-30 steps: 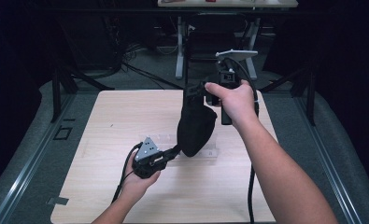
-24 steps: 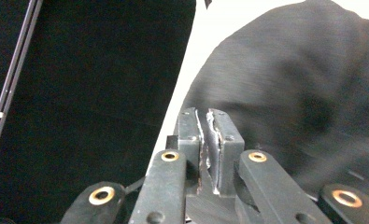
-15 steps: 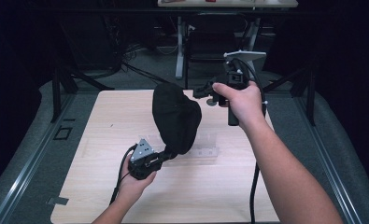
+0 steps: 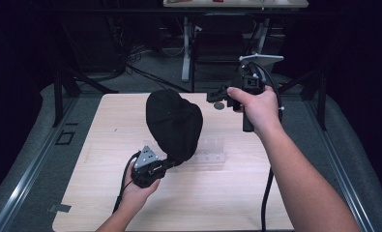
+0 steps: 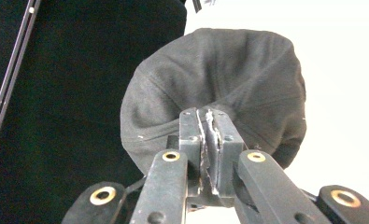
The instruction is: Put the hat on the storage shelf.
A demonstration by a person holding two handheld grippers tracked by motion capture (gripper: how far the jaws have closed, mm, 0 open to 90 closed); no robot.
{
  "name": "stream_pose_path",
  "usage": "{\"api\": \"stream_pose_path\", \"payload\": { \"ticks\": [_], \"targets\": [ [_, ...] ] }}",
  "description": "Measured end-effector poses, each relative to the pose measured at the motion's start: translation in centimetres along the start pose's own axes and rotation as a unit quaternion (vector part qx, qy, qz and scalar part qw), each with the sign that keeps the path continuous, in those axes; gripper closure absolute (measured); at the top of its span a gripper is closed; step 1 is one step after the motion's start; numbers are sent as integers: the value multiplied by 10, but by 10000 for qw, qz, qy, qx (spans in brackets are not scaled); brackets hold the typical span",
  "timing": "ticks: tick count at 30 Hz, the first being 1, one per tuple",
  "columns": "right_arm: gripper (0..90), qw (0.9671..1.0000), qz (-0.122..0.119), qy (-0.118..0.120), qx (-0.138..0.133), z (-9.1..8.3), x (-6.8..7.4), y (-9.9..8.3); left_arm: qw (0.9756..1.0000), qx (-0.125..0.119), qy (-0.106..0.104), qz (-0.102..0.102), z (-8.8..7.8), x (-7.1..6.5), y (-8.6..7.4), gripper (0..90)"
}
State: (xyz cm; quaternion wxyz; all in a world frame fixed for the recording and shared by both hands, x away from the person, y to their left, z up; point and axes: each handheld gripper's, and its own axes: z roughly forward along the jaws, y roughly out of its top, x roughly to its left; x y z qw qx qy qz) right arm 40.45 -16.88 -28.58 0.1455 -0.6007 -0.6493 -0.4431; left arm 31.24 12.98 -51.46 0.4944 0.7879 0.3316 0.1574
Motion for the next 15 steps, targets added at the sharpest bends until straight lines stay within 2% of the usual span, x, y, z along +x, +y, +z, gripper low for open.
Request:
{"api": "stream_pose_path", "payload": {
  "ticks": [7,15],
  "targets": [
    [848,9999,8,-90,-64,-8,-7,-2,9998,160,-23,-153,4,5,-10,847],
    [843,9997,19,-205,-88,-14,-15,-6,9989,118,-61,-447,5,11,-19,843]
  ]
}}
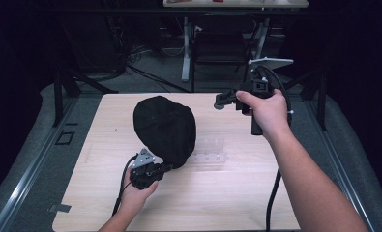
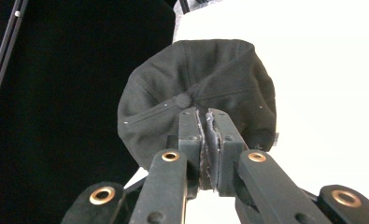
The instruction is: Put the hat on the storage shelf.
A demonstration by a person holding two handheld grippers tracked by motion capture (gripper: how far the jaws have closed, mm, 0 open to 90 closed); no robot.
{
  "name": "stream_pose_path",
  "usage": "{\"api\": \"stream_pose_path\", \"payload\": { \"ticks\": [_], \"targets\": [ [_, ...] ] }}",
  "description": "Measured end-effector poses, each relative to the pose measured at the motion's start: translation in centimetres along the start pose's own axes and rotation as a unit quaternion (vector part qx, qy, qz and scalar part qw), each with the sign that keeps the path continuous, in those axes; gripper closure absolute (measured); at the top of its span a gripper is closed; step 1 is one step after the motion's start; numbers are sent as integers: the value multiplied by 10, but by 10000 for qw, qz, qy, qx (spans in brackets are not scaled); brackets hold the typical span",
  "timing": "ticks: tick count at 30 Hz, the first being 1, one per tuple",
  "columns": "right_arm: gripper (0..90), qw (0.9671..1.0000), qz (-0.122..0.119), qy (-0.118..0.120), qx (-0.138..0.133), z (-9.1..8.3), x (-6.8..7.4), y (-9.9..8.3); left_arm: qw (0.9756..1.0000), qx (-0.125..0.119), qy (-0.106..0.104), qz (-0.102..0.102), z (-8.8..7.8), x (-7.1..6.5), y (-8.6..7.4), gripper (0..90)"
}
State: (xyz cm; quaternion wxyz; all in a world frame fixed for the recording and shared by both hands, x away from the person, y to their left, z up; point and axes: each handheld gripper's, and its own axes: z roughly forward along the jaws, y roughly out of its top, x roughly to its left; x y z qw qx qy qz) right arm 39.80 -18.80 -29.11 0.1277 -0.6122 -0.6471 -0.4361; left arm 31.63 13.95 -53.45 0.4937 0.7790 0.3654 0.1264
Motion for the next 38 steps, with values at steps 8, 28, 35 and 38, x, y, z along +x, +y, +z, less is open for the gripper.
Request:
{"api": "stream_pose_path", "payload": {
  "ticks": [8,28,35,38],
  "targets": [
    [838,10000,9,-84,-36,-7,-9,-7,9994,-40,-60,-344,-1,5,-6,829],
    [830,9968,-314,-723,-122,-14,-39,-44,9990,92,161,-408,-30,13,-11,549],
    [800,9909,-742,-1125,-53,-3,-52,-74,9987,230,255,-381,-43,20,-21,465],
    [790,9875,-943,-1258,-82,1,-58,-89,9987,228,254,-368,-45,21,-24,454]
  ]
}}
